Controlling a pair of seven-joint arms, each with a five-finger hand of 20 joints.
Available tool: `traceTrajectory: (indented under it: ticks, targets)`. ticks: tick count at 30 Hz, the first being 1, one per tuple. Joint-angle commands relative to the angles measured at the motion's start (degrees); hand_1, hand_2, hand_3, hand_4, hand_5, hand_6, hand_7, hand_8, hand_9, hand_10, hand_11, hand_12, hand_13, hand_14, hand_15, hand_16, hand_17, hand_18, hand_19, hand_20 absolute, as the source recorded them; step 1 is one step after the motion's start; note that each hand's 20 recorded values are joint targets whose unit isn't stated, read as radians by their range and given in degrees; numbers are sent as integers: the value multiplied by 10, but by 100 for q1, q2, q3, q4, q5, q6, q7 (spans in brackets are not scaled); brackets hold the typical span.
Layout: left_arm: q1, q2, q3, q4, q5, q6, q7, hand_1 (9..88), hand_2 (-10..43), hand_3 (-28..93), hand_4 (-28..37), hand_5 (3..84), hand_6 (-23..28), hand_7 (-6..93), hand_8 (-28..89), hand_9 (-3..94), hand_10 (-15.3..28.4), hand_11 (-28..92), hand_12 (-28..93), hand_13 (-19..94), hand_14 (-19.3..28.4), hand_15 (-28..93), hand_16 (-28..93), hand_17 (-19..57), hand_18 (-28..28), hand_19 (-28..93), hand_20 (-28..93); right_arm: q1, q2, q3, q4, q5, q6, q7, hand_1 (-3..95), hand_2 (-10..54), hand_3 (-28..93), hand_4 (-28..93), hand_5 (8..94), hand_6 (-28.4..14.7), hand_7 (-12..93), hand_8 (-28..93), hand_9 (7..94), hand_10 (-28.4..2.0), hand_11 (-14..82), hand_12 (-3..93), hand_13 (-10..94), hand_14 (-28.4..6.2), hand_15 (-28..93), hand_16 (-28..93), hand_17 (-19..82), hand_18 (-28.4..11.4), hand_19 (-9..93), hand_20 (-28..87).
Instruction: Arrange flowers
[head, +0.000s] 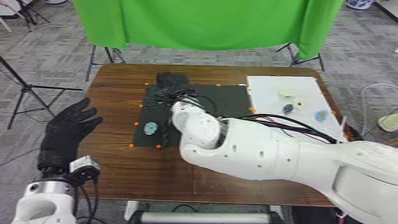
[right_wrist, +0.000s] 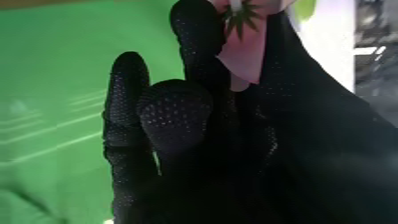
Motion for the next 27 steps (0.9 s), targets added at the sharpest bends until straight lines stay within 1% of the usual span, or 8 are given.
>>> traceTrajectory:
  ticks: [1,4,7,9,13,21,24,27]
  targets:
    - [105,-106,-53,-49,89,-109,-237,241,86,832,-257,362,78,209,-144,346,170,300,64,275,244,490,-106,-95,228,572,-29,-1005,-154,450,-24,-114,-512,-292,528,-95,812,-283,826,24,249,-10,927,-66,133,337,752,-56,789,172,257,-195,864,123]
    - [88,-103,-63,-46,91,-146,-251,241,86,831,-257,362,78,206,-145,346,172,300,63,276,244,493,-106,-96,229,572,-28,-1222,-173,709,-87,-93,-840,-388,516,-95,805,-283,807,26,251,-19,920,-62,117,337,741,-57,792,167,248,-190,853,140]
    - [86,-139,-89,-68,160,-213,-478,242,89,827,-257,363,81,199,-142,346,175,296,63,275,246,493,-105,-96,229,572,-27,-1490,-227,942,-76,-85,-1013,-367,491,-95,791,-283,762,26,271,-48,885,-63,113,323,720,-59,799,159,235,-187,841,157]
    - [102,-153,-83,-80,172,-212,-533,241,90,826,-255,364,83,194,-140,346,177,294,63,275,247,491,-104,-96,229,571,-25,-1644,-282,1102,-71,-184,-1100,-385,468,-95,795,-283,721,23,288,-72,848,-67,134,296,703,-60,798,148,223,-186,830,165]
    - [115,-184,-112,-96,192,-274,-633,241,91,825,-254,365,86,188,-136,346,180,292,66,275,248,490,-103,-97,229,571,-23,-1683,-320,1113,-52,-317,-1017,-365,441,-95,808,-283,687,24,281,-79,810,-68,170,266,691,-59,794,138,214,-183,820,174]
    - [245,-203,-192,-170,214,-272,-751,240,102,814,-247,372,99,154,-117,342,198,263,73,268,259,474,-94,-100,231,569,-12,-1798,-356,1190,-33,-406,-787,-369,429,-95,817,-283,680,31,296,-87,804,-61,194,251,685,-57,802,134,213,-180,823,181]
    - [305,-186,-201,-194,207,-248,-721,238,103,811,-243,371,101,145,-113,341,203,253,77,266,261,471,-91,-100,231,568,-10,-1654,-346,1044,-9,-383,-485,-352,430,-95,818,-283,684,31,303,-89,808,-60,191,256,686,-57,806,134,214,-181,825,184]
    - [335,-203,-210,-231,245,-279,-845,236,108,803,-237,372,105,127,-100,340,212,235,86,262,264,463,-84,-101,230,566,-4,-1783,-371,1210,-25,-477,-539,-352,433,-95,821,-283,699,31,320,-89,830,-59,179,277,692,-58,812,135,218,-182,833,190]
